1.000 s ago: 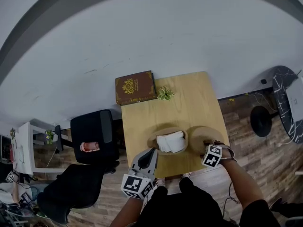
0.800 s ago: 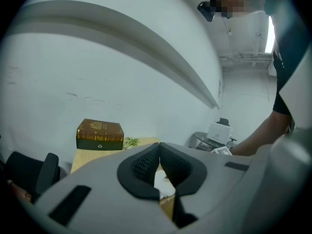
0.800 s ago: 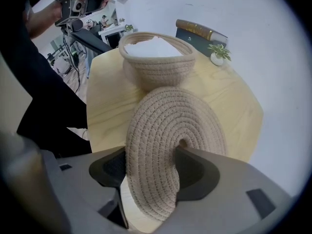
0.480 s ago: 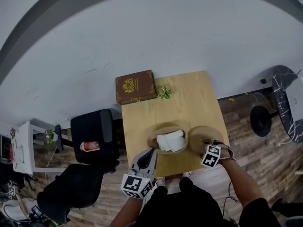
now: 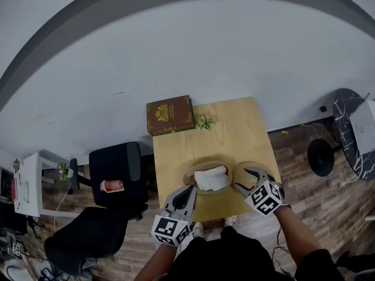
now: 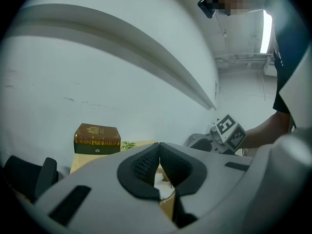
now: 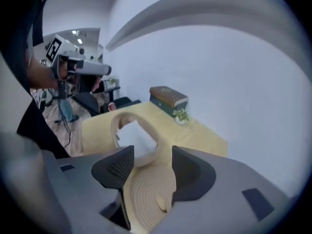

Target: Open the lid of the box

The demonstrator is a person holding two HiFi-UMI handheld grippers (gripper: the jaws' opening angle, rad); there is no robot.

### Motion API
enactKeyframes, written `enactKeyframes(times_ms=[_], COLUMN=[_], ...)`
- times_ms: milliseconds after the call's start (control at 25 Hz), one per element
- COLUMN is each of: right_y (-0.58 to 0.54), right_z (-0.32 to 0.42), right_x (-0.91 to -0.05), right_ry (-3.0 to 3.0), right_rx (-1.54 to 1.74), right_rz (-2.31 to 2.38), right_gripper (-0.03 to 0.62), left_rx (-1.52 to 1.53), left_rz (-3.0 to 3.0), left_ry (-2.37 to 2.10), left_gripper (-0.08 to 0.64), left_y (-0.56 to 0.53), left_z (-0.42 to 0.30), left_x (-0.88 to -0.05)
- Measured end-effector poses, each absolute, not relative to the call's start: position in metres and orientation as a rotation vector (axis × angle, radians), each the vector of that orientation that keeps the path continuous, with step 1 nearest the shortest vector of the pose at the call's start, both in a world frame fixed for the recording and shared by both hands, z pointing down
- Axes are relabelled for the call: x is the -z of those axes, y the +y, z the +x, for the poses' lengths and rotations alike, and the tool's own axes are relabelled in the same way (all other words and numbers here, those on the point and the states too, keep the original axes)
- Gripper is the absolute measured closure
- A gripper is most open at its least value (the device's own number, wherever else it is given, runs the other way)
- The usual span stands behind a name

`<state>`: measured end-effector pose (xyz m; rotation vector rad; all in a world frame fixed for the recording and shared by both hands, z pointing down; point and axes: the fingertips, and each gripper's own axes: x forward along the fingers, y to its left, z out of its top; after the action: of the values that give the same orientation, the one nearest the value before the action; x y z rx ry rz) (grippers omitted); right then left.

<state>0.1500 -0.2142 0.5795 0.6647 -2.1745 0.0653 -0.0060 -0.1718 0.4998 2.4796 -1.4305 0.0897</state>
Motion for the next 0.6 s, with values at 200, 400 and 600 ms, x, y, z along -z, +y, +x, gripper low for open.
enactKeyframes(times_ms=[200, 400, 600], right_y=[-0.218, -0.216, -0.211], right_z=[0.121, 0.110, 0.101], right_x=[-0.515, -0.470, -0.444], right_ry=[-2.372, -2.499, -2.567], right_rx=[-0.018, -0.004, 0.067], right_rz=[0.875, 1.068, 1.125], right_gripper=[0.373, 0.470, 0.571], left_rx=[-0.071, -0.074, -0.075], left_rz=[2.505, 2.511, 2.509], left_ry=[-1.448, -1.483, -1.504], left_gripper=[0.540, 0.540, 0.540], left_y=[-0.170, -0.164, -0.157], left_z=[-0.008, -0.019, -0.023], left_x=[-0.486, -0.479, -0.473])
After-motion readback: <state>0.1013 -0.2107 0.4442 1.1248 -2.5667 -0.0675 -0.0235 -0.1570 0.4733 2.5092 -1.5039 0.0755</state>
